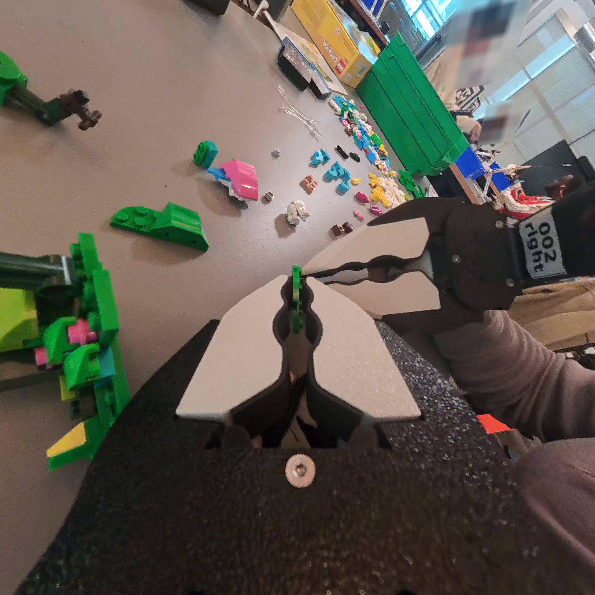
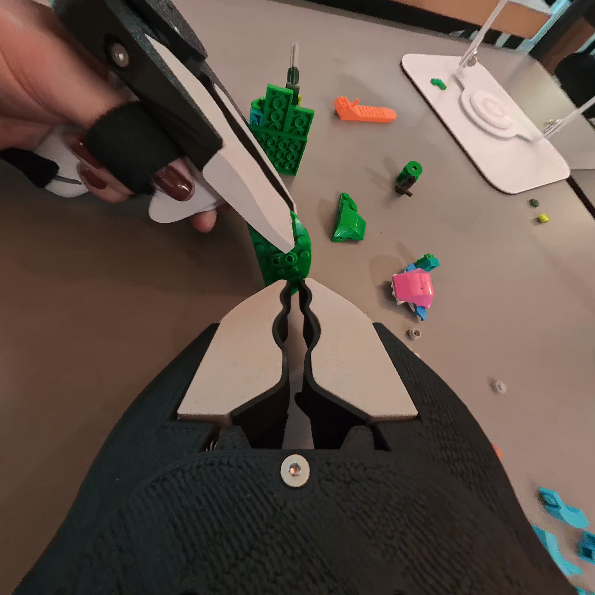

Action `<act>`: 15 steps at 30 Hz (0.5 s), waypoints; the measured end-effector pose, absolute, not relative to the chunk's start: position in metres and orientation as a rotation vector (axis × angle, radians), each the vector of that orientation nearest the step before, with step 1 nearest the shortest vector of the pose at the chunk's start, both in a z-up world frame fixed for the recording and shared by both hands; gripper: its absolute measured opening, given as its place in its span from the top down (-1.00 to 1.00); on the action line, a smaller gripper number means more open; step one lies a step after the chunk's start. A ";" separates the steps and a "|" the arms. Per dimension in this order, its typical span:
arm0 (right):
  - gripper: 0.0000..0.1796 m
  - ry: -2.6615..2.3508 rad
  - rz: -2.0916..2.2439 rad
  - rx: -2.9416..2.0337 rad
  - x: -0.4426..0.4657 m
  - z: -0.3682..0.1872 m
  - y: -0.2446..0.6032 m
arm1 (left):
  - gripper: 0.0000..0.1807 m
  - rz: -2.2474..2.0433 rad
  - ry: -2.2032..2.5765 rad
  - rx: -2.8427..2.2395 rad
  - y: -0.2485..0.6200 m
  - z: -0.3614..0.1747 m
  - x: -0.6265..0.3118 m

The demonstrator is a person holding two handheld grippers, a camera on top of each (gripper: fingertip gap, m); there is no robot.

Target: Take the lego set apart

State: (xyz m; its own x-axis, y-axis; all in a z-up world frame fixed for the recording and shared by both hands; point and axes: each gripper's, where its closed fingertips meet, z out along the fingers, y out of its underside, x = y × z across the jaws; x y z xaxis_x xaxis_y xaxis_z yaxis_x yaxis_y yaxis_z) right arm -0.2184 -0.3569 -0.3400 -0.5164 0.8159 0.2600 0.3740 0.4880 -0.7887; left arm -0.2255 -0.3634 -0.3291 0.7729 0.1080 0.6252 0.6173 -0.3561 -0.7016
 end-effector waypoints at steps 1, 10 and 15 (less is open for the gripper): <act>0.97 -2.104 0.913 -0.984 -0.218 -0.340 -0.357 | 0.96 -0.589 -0.551 -1.889 -0.363 -0.329 -0.225; 1.00 -2.017 0.677 -0.935 -0.219 -0.342 -0.337 | 0.96 -0.550 -0.572 -1.897 -0.364 -0.331 -0.229; 1.00 -2.014 0.889 -0.976 -0.215 -0.333 -0.345 | 0.96 -0.553 -0.568 -1.896 -0.363 -0.331 -0.228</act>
